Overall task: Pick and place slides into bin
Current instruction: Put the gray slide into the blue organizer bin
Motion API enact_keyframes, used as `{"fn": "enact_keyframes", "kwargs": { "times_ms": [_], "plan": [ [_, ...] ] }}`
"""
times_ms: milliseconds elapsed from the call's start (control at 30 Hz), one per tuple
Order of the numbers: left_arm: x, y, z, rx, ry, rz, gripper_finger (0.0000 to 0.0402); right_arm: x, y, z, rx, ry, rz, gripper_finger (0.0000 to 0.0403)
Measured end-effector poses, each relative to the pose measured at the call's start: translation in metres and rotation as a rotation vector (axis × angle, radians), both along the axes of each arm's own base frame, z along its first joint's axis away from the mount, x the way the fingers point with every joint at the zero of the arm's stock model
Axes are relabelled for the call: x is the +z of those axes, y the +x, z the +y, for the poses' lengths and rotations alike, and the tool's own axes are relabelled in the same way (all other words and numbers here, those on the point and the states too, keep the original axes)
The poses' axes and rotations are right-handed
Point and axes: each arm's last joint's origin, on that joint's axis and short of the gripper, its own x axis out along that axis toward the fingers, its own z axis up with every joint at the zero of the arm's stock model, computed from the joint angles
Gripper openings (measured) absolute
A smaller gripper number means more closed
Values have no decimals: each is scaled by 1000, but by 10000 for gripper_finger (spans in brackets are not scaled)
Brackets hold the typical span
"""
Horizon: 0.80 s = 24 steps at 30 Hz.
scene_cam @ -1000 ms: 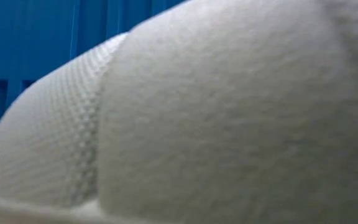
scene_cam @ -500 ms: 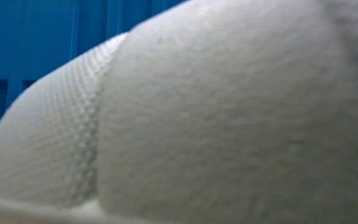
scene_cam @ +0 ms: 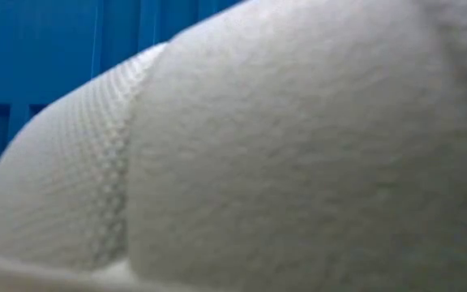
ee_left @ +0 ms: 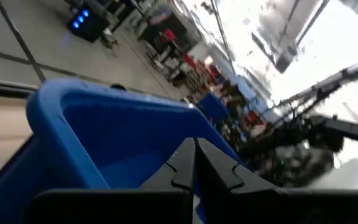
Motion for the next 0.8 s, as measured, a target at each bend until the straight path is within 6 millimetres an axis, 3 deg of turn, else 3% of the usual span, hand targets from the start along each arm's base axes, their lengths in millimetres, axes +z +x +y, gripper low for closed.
{"fn": "enact_keyframes", "kwargs": {
  "times_ms": [200,400,600,800],
  "plan": [
    [1,1,-2,-68,-2,-9,5,-63,-10,54,-176,186,27,305],
    [9,0,-3,-143,-26,-113,5,-139,-3,83,-383,436,-135,305],
    [21,-8,-1,-153,-12,-230,5,-182,-3,107,-374,659,-58,305],
    [23,-16,2,-124,34,-245,5,-212,-24,135,-366,777,66,305]
  ]
}}
